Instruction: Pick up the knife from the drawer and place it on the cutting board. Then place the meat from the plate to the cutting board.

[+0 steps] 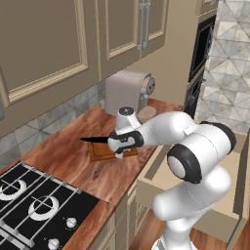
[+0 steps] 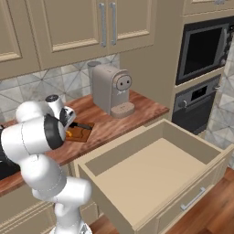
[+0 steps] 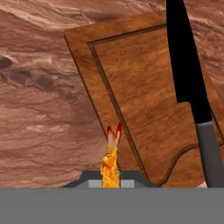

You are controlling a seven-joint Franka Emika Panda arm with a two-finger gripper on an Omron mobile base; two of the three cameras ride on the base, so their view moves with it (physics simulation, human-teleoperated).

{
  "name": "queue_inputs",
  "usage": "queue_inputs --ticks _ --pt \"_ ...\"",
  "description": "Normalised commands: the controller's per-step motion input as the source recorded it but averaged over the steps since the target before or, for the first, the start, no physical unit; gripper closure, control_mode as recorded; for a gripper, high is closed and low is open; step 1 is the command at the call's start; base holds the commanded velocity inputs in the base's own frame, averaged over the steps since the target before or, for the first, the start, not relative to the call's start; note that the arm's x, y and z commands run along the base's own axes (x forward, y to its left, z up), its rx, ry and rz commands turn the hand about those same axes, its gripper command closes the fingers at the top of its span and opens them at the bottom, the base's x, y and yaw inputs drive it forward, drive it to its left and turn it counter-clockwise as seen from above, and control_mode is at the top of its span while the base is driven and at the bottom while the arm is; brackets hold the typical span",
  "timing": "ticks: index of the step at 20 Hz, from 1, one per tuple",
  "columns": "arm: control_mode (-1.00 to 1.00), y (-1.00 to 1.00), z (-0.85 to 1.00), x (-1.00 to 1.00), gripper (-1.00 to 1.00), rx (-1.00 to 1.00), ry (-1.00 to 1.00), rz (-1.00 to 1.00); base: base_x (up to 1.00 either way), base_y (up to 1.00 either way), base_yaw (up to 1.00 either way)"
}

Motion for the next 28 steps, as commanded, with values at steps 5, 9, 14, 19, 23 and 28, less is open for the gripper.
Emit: queue_inputs --ticks 5,9,14,19,23,28 --pt "-1.00 0.02 -0.24 0.30 1.00 0.00 0.00 0.00 0.00 0.00 0.00" --pt "-1.00 0.03 -0.23 0.30 1.00 0.00 0.00 0.00 0.00 0.00 0.00" --pt "-1.00 0.00 -0.20 0.31 1.00 0.00 0.00 0.00 0.00 0.00 0.00" --pt "-1.00 0.02 -0.20 0.30 1.00 0.00 0.00 0.00 0.00 0.00 0.00" --pt "-1.00 0.01 -0.21 0.26 1.00 0.00 0.00 0.00 0.00 0.00 0.00" --pt "-1.00 0.00 -0.21 0.08 -1.00 0.00 0.00 0.00 0.00 0.00 0.00"
